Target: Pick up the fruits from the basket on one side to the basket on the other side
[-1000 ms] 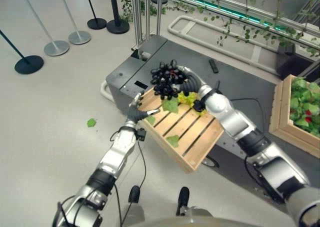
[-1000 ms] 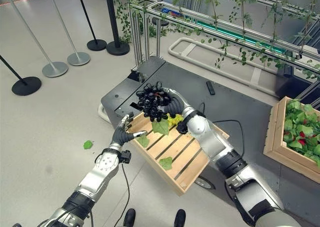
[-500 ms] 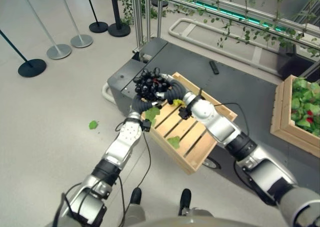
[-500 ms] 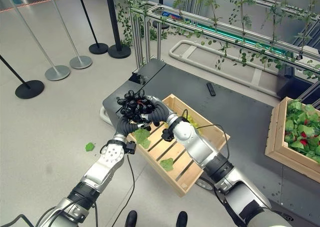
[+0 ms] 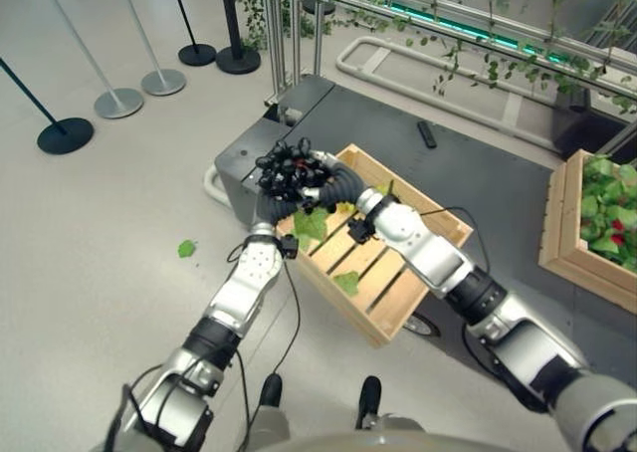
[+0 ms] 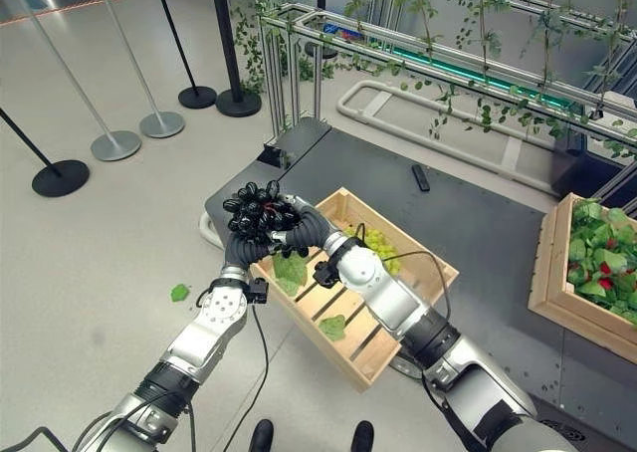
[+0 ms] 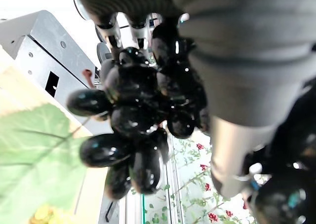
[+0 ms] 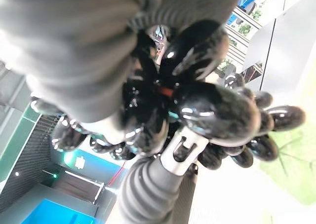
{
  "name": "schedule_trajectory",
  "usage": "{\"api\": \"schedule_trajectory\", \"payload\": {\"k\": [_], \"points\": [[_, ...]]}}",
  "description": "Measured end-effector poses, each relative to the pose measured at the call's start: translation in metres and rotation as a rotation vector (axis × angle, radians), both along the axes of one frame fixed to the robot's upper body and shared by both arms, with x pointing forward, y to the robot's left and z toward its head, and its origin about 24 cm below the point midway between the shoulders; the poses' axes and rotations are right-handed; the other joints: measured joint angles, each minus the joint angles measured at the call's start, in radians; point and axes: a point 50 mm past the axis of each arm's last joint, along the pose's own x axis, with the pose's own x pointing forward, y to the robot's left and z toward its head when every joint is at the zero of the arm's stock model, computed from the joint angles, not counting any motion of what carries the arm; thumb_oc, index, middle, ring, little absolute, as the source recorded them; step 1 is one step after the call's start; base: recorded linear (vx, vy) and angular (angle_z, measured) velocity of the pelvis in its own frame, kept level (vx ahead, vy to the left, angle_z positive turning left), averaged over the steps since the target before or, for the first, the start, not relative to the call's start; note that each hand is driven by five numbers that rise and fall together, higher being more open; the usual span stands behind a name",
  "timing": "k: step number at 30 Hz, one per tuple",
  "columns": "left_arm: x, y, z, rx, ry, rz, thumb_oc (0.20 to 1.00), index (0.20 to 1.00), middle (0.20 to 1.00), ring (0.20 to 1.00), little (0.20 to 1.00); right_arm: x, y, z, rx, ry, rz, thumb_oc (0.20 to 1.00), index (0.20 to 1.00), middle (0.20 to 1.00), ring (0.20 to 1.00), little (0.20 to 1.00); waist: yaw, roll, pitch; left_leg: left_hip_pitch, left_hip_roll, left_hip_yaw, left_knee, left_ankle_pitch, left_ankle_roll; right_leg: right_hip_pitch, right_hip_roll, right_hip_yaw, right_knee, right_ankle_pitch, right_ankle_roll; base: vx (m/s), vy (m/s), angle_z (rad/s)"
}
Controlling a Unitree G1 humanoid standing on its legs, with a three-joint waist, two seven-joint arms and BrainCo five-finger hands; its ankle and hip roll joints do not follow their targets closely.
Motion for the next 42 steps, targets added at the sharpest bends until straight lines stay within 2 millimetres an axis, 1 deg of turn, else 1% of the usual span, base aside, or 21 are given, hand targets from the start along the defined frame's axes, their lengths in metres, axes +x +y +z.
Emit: {"api": "schedule_trajectory", "payload": {"k": [6, 12, 17, 18, 19, 25, 36, 37, 38, 42], "points": [[0.001, -0.002, 0.003, -0.011, -0.006, -0.009, 1.000, 1.000, 1.000, 1.000, 1.000, 0.000, 0.001, 0.000, 0.043, 0.033, 0.010, 0.200, 0.200, 0.200, 0.200, 0.200, -0.002, 0.000, -0.001, 0.001, 0.000, 0.000, 0.000, 0.000, 0.000, 0.000, 0.000, 0.001, 0.000, 0.000, 0.000, 0.00, 0.000, 0.00], [0.001, -0.007, 0.000, -0.134, 0.032, -0.033, 1.000, 1.000, 1.000, 1.000, 1.000, -0.001, 0.002, -0.001, 0.089, 0.069, 0.019, 0.200, 0.200, 0.200, 0.200, 0.200, -0.003, -0.001, -0.005, 0.001, -0.001, 0.001, 0.000, 0.000, 0.000, 0.000, 0.000, 0.002, 0.000, 0.000, 0.000, 0.00, 0.000, 0.00], [0.001, -0.011, -0.009, -0.245, 0.087, -0.038, 1.000, 1.000, 1.000, 1.000, 1.000, -0.003, 0.007, -0.005, 0.079, 0.082, 0.034, 0.200, 0.200, 0.200, 0.200, 0.200, -0.005, -0.001, -0.026, 0.002, -0.004, 0.001, 0.000, -0.001, 0.001, -0.001, -0.001, 0.004, 0.000, 0.000, 0.001, 0.00, 0.000, 0.00], [0.001, -0.012, -0.009, -0.269, 0.092, -0.042, 0.639, 0.639, 0.639, 0.639, 0.639, -0.004, 0.008, -0.005, 0.083, 0.084, 0.034, 0.200, 0.200, 0.200, 0.200, 0.200, -0.007, -0.001, -0.027, 0.003, -0.004, 0.001, 0.000, -0.001, 0.001, 0.000, -0.001, 0.005, 0.001, 0.000, 0.002, 0.00, 0.000, 0.00], [0.001, -0.013, -0.009, -0.280, 0.092, -0.051, 0.200, 0.200, 0.200, 0.200, 0.200, -0.003, 0.008, -0.006, 0.086, 0.086, 0.030, 0.200, 0.200, 0.200, 0.200, 0.200, -0.011, -0.001, -0.029, 0.003, -0.005, 0.001, 0.000, -0.001, 0.001, 0.000, -0.002, 0.006, 0.001, 0.000, 0.002, 0.00, 0.000, 0.00], [0.000, -0.014, -0.013, -0.296, 0.114, -0.062, 0.200, 0.200, 0.200, 0.200, 0.200, -0.005, 0.013, -0.006, 0.110, 0.100, 0.043, 0.200, 0.200, 0.200, 0.200, 0.200, -0.029, -0.006, -0.040, 0.004, -0.006, 0.003, 0.001, -0.001, 0.002, 0.000, -0.005, 0.009, 0.001, 0.002, 0.004, 0.00, 0.001, -0.01], [-0.001, -0.015, -0.014, -0.285, 0.115, -0.080, 0.200, 0.200, 0.200, 0.200, 0.200, -0.006, 0.012, -0.010, 0.132, 0.115, 0.041, 0.200, 0.200, 0.200, 0.200, 0.200, -0.027, -0.004, -0.051, 0.004, -0.007, 0.003, 0.001, -0.001, 0.002, 0.000, -0.006, 0.009, 0.001, 0.002, 0.005, 0.00, 0.000, 0.00], [-0.001, -0.015, -0.014, -0.285, 0.115, -0.081, 0.200, 0.200, 0.200, 0.200, 0.200, -0.006, 0.012, -0.010, 0.133, 0.116, 0.040, 0.426, 0.426, 0.426, 0.426, 0.426, -0.027, -0.004, -0.052, 0.004, -0.008, 0.003, 0.001, -0.001, 0.002, 0.000, -0.006, 0.009, 0.001, 0.002, 0.005, 0.00, 0.000, 0.00], [-0.001, -0.015, -0.014, -0.285, 0.115, -0.082, 0.200, 0.200, 0.200, 0.200, 0.200, -0.006, 0.012, -0.010, 0.134, 0.116, 0.040, 1.000, 1.000, 1.000, 1.000, 1.000, -0.027, -0.004, -0.052, 0.004, -0.008, 0.003, 0.001, -0.001, 0.002, 0.000, -0.006, 0.009, 0.001, 0.002, 0.005, 0.00, 0.000, 0.00], [0.000, -0.014, -0.016, -0.284, 0.121, -0.077, 0.200, 0.200, 0.200, 0.200, 0.200, -0.008, 0.011, -0.013, 0.146, 0.122, 0.043, 1.000, 1.000, 1.000, 1.000, 1.000, -0.027, -0.004, -0.052, 0.004, -0.008, 0.003, 0.001, -0.001, 0.003, 0.000, -0.007, 0.009, 0.001, 0.002, 0.005, 0.00, 0.000, 0.00]]}}
